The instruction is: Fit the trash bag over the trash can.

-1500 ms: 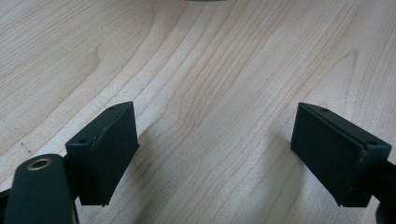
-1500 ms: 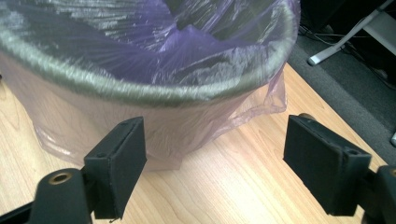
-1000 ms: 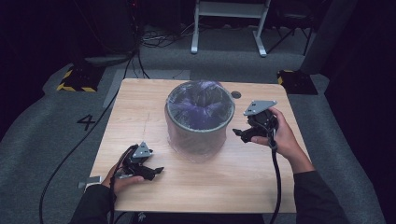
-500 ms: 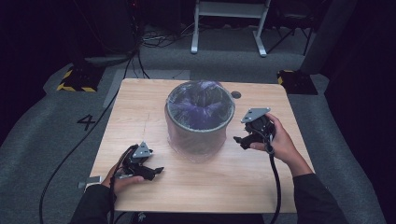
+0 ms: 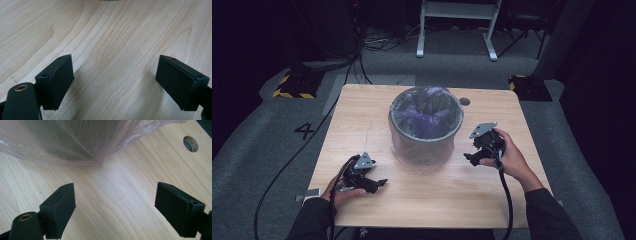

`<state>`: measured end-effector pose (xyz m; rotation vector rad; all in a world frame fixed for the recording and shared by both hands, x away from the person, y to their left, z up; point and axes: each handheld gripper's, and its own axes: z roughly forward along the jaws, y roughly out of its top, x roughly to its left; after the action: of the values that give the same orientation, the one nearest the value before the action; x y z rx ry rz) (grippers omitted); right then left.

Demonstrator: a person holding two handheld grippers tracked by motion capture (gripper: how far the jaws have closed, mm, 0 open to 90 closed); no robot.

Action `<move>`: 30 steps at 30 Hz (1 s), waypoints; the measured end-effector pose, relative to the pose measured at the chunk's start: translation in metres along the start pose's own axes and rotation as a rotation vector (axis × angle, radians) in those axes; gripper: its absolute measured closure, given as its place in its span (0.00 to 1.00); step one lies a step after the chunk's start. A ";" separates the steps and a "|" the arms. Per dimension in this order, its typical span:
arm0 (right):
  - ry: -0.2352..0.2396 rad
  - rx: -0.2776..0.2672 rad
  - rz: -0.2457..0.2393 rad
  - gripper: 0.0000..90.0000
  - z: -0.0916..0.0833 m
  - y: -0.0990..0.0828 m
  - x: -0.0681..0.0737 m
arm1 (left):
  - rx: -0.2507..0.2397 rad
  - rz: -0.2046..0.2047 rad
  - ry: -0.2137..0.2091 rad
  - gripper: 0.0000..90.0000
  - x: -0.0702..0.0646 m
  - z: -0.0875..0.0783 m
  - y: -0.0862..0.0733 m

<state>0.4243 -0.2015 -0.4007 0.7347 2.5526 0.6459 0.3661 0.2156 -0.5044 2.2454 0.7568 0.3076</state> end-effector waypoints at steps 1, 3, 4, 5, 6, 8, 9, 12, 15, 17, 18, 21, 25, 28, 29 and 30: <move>-0.001 0.003 -0.001 0.18 0.001 -0.001 0.000 | 0.000 0.000 0.001 0.16 0.000 0.000 0.000; 0.009 0.008 0.007 0.18 0.002 -0.004 0.001 | 0.000 0.000 0.001 0.16 0.000 0.000 0.000; 0.009 0.006 0.003 0.19 0.003 -0.006 0.001 | 0.000 0.000 0.001 0.16 0.000 0.000 0.000; 0.008 0.009 0.001 0.19 0.004 -0.007 0.002 | 0.000 0.000 0.001 0.16 0.000 0.000 0.000; 0.009 0.012 -0.004 0.19 0.006 -0.009 0.002 | 0.001 0.000 0.001 0.16 0.000 0.000 0.000; 0.013 0.026 -0.004 0.19 0.008 -0.012 0.004 | 0.001 0.000 0.001 0.16 0.000 0.000 0.000; 0.015 0.030 -0.002 0.19 0.010 -0.014 0.005 | 0.000 0.000 0.001 0.16 0.000 0.000 0.000; 0.020 0.031 0.003 0.19 0.012 -0.019 0.006 | 0.000 0.000 0.001 0.16 0.000 0.000 0.000; 0.028 0.033 0.013 0.19 0.014 -0.025 0.006 | 0.000 0.000 0.001 0.16 0.000 0.000 0.000; 0.028 0.035 0.019 0.20 0.015 -0.030 0.006 | 0.000 0.000 0.001 0.16 0.000 0.000 0.000; 0.031 0.033 0.027 0.20 0.016 -0.032 0.006 | 0.000 0.000 0.001 0.16 0.000 0.000 0.000; 0.040 0.028 0.040 0.20 0.016 -0.039 0.005 | 0.000 0.000 0.000 0.16 0.000 0.000 0.000; 0.050 0.036 0.043 0.19 0.018 -0.050 0.006 | 0.000 0.000 0.001 0.16 0.000 0.000 0.000; 0.032 0.037 0.045 0.19 0.019 -0.057 0.008 | 0.000 0.000 0.001 0.16 0.000 0.000 0.000; 0.035 0.034 0.048 0.19 0.020 -0.060 0.008 | 0.000 0.000 0.001 0.16 0.000 0.000 0.000; 0.037 0.036 0.050 0.19 0.021 -0.063 0.009 | 0.000 0.000 0.000 0.16 0.000 0.000 0.000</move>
<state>0.4032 -0.2372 -0.4528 0.8085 2.5932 0.6373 0.3661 0.2156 -0.5044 2.2453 0.7569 0.3076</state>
